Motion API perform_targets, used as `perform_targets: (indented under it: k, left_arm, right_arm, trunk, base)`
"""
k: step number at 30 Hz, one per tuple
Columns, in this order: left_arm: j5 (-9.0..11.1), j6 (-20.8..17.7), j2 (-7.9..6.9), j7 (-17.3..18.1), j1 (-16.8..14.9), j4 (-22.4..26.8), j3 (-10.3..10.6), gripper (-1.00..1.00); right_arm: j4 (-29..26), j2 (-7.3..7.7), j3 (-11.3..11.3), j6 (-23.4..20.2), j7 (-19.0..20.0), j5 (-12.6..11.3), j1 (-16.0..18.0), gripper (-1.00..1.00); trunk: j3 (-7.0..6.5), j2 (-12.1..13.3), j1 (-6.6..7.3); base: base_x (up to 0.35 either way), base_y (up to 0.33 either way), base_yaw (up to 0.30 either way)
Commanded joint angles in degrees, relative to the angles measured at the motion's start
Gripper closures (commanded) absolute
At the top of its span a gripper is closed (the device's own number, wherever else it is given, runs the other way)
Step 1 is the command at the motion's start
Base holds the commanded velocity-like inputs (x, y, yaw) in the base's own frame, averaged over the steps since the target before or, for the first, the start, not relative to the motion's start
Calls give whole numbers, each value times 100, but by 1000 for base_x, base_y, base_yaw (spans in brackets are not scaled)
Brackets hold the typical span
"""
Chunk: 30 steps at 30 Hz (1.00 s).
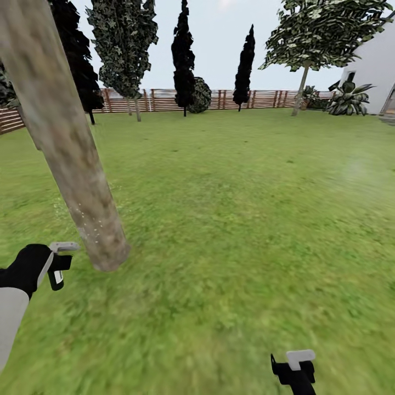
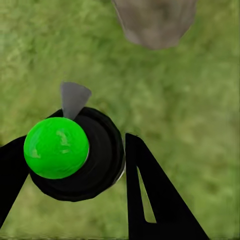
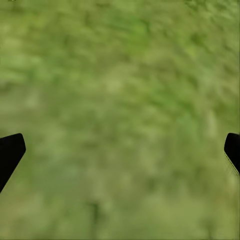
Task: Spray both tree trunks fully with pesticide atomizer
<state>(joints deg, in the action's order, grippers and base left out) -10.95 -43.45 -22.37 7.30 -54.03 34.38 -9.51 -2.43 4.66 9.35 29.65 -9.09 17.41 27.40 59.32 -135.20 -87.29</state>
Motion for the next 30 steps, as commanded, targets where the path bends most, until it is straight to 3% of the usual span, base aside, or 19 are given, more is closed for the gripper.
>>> perform_targets:
  k: [1, 15, 24, 30]
  left_arm:
    - [-65, -24, 5, 52, -6, 7, -25, 100]
    - [-59, -24, -1, 44, -6, 27, -42, 100]
    - [-53, -39, 4, 43, -10, 124, -69, 100]
    - [-56, -34, -6, 43, -11, 117, -94, 100]
  right_arm:
    - [5, 0, 40, 15, -23, 61, 2, -100]
    - [5, 0, 40, 15, -23, 61, 2, -100]
    - [5, 0, 40, 15, -23, 61, 2, -100]
    - [5, 0, 38, 15, -23, 61, 2, -100]
  trunk:
    - [5, -2, 1]
    - [5, -2, 1]
    - [5, -2, 1]
    - [5, -2, 1]
  base:
    - [0, -270, 139]
    - [10, -270, 9]
    - [187, -220, 5]
    - [72, -54, 221]
